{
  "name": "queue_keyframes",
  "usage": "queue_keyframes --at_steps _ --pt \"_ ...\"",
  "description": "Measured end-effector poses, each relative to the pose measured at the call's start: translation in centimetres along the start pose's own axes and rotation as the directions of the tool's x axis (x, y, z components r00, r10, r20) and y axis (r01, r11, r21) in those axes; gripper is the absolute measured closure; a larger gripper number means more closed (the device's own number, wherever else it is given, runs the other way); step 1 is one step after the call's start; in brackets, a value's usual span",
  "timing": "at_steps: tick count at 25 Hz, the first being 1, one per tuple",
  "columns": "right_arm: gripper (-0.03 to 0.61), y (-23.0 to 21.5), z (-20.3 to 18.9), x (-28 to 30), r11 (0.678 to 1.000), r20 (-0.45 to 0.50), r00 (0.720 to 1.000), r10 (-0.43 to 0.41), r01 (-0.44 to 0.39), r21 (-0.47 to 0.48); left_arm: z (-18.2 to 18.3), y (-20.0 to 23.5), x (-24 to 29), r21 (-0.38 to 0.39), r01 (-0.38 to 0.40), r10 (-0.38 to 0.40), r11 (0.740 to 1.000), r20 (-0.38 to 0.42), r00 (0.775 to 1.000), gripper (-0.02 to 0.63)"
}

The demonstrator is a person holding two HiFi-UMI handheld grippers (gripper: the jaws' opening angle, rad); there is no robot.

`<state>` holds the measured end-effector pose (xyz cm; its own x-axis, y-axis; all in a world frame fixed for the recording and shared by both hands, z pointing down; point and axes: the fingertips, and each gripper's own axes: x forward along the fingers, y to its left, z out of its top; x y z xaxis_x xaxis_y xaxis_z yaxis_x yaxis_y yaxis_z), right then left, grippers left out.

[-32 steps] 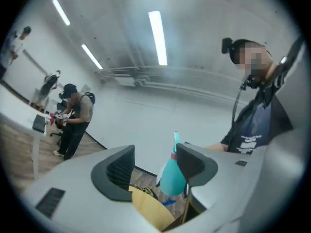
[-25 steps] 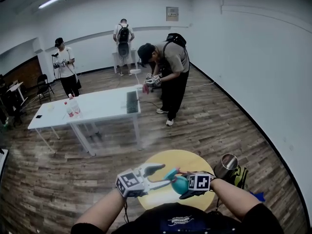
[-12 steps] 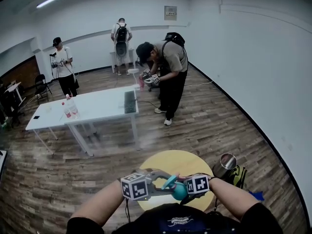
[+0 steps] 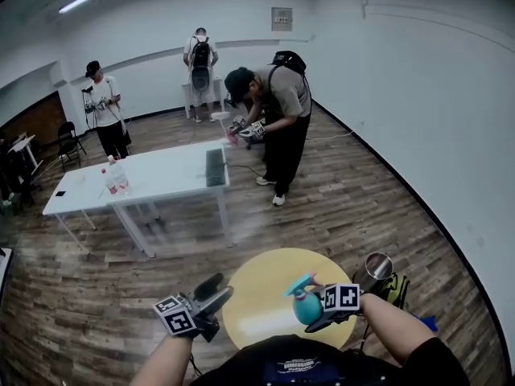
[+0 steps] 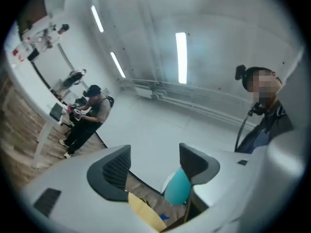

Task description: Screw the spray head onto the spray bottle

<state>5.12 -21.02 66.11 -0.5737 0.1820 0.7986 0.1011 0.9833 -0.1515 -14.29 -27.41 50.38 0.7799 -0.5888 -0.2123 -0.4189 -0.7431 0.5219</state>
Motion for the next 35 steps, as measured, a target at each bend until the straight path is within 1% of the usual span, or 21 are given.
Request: queue_keyframes --at_steps 2,4,6,7,9,10,11,12,16,17,18,19,20,22,23,25,27,29,30,32,35 --pt "0.155 -0.2 0.5 0.3 1.000 -0.023 1.000 -0.001 0.000 -0.027 -1.2 -2.9 2.9 0.115 0.112 -0.095 0.987 -0.145 0.985 0.276" --pt "0.155 -0.2 1.5 0.8 0.998 -0.038 0.999 0.003 -0.005 -0.059 -3.5 -6.0 6.6 0.241 0.256 -0.175 0.936 -0.312 0.934 0.276" --pt "0.155 0.0 2.6 1.6 0.996 -0.050 0.999 0.016 -0.020 -0.092 -6.8 -8.4 9.4 0.356 0.422 -0.223 0.833 -0.482 0.847 0.275" --pt "0.155 0.3 2.9 2.0 0.993 -0.058 0.998 0.026 -0.032 -0.110 -8.4 -9.9 10.1 0.403 0.513 -0.235 0.758 -0.565 0.791 0.276" --pt "0.153 1.4 2.7 2.7 0.985 -0.091 0.995 0.047 -0.061 -0.160 -11.2 -12.5 9.8 0.465 0.686 -0.227 0.560 -0.710 0.667 0.430" --pt "0.153 1.9 2.2 2.9 0.980 -0.109 0.993 0.054 -0.073 -0.184 -12.3 -13.2 9.2 0.471 0.748 -0.211 0.467 -0.762 0.612 0.431" --pt "0.153 2.4 1.8 2.9 0.977 -0.122 0.991 0.058 -0.081 -0.196 -12.9 -13.7 8.7 0.465 0.790 -0.202 0.401 -0.796 0.571 0.431" --pt "0.153 2.8 1.6 2.8 0.976 -0.127 0.990 0.059 -0.084 -0.199 -13.1 -14.0 8.4 0.455 0.816 -0.202 0.356 -0.815 0.543 0.431" --pt "0.155 3.0 2.0 2.1 0.976 -0.113 0.993 0.043 -0.066 -0.208 -13.2 -14.7 8.1 0.423 0.877 -0.188 0.227 -0.865 0.466 0.431" --pt "0.155 3.0 2.0 2.0 0.976 -0.110 0.993 0.034 -0.057 -0.210 -13.4 -14.8 8.0 0.418 0.885 -0.184 0.207 -0.871 0.455 0.430" --pt "0.155 3.1 1.8 2.0 0.977 -0.111 0.993 0.027 -0.050 -0.208 -13.6 -15.0 8.0 0.417 0.886 -0.185 0.202 -0.872 0.453 0.431" --pt "0.156 3.1 1.7 2.0 0.978 -0.111 0.994 0.024 -0.046 -0.203 -13.7 -15.0 8.1 0.421 0.880 -0.193 0.220 -0.866 0.462 0.430" --pt "0.156 3.1 1.6 2.0 0.979 -0.109 0.994 0.024 -0.045 -0.197 -13.6 -14.9 8.3 0.428 0.865 -0.205 0.263 -0.851 0.483 0.430" --pt "0.156 3.0 1.3 1.8 0.985 -0.103 0.994 0.036 -0.053 -0.164 -13.1 -14.3 8.9 0.444 0.803 -0.235 0.398 -0.797 0.557 0.424" --pt "0.156 3.0 1.0 1.6 0.988 -0.095 0.994 0.045 -0.058 -0.141 -12.6 -13.8 9.2 0.453 0.754 -0.248 0.475 -0.753 0.609 0.418" --pt "0.156 2.9 0.6 1.2 0.994 -0.061 0.997 0.049 -0.055 -0.095 -10.8 -12.1 9.2 0.468 0.617 -0.249 0.632 -0.632 0.734 0.332" --pt "0.156 2.5 0.3 0.8 0.998 -0.015 0.999 0.034 -0.035 -0.048 -8.2 -9.8 8.0 0.449 0.448 -0.223 0.773 -0.469 0.855 0.331" --pt "0.156 2.1 -0.1 0.7 1.000 0.043 0.999 0.008 -0.009 0.013 -5.9 -6.9 5.5 0.368 0.271 -0.162 0.889 -0.299 0.940 0.331" --pt "0.156 1.9 -0.3 0.6 0.999 0.075 0.997 -0.008 0.005 0.046 -5.1 -5.4 4.1 0.307 0.188 -0.120 0.933 -0.226 0.967 0.331" --pt "0.156 1.1 -0.5 0.3 0.993 0.146 0.988 -0.053 0.037 0.112 -4.3 -3.0 1.4 0.194 0.050 -0.027 0.980 -0.121 0.992 0.333" --pt "0.156 -1.3 -0.1 -1.1 0.966 0.280 0.946 -0.164 0.096 0.241 -4.2 -1.2 -0.8 0.129 -0.054 0.062 0.990 -0.053 0.997 0.333"
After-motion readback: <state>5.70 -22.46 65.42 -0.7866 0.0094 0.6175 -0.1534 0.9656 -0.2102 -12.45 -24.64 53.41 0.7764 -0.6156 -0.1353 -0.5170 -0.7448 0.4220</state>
